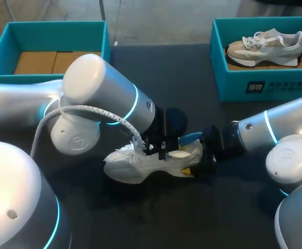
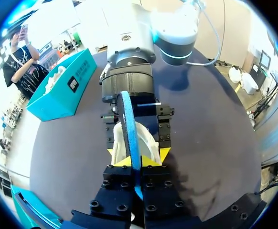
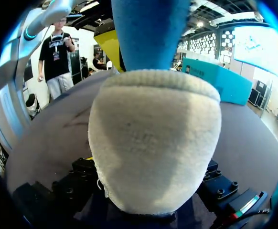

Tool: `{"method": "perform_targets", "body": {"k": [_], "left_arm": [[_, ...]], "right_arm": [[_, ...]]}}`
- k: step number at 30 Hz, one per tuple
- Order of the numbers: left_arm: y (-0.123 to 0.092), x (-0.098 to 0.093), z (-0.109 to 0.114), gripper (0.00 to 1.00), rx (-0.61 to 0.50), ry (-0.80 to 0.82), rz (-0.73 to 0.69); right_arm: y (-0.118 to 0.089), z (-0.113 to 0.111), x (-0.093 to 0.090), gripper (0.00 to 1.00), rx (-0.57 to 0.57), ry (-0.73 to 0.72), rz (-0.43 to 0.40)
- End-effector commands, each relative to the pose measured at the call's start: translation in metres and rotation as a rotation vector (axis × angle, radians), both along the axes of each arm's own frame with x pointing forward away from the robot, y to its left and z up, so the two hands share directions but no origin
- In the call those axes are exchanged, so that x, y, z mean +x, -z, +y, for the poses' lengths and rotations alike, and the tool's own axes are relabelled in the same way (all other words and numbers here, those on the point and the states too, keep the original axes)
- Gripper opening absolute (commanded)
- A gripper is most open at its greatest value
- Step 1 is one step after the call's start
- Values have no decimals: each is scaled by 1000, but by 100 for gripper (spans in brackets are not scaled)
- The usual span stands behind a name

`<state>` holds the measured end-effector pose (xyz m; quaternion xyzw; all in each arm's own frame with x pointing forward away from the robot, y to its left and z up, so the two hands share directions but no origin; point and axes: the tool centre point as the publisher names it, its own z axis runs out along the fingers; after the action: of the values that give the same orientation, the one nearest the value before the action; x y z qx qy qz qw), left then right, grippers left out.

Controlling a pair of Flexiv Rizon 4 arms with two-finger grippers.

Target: Take the shoe out of the shoebox, open the shoe tongue, remove and reinsert the insole, then place the shoe into the shoebox

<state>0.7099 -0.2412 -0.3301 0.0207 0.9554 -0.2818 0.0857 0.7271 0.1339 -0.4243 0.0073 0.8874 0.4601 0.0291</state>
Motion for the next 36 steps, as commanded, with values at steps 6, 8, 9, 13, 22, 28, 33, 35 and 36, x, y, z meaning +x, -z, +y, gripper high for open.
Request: {"method": "perform_targets", "body": {"k": [6, 8, 9, 13, 22, 28, 33, 35, 36], "left_arm": [[-27, -1, 3, 0, -56, 0, 16], [-38, -1, 2, 0, -66, -3, 17], [-43, -1, 1, 0, -68, -11, 17], [-66, -1, -3, 0, -107, -23, 28], [-109, -10, -11, 0, -147, 54, 96], [-133, -18, -11, 0, -154, 134, 154], [-157, -25, -10, 0, -215, 184, 174], [-164, -27, -9, 0, -240, 183, 176], [-169, -27, -9, 0, -268, 181, 188]], "right_arm": [[2, 2, 0, 0, -3, 2, -1], [2, 2, 0, 0, -3, 2, -1], [2, 2, 0, 0, -3, 2, -1], [2, 2, 0, 0, -3, 2, -1], [2, 2, 0, 0, -3, 2, -1], [2, 2, 0, 0, -3, 2, -1], [2, 2, 0, 0, -3, 2, -1], [2, 2, 0, 0, -3, 2, -1], [2, 2, 0, 0, -3, 2, -1]]}}
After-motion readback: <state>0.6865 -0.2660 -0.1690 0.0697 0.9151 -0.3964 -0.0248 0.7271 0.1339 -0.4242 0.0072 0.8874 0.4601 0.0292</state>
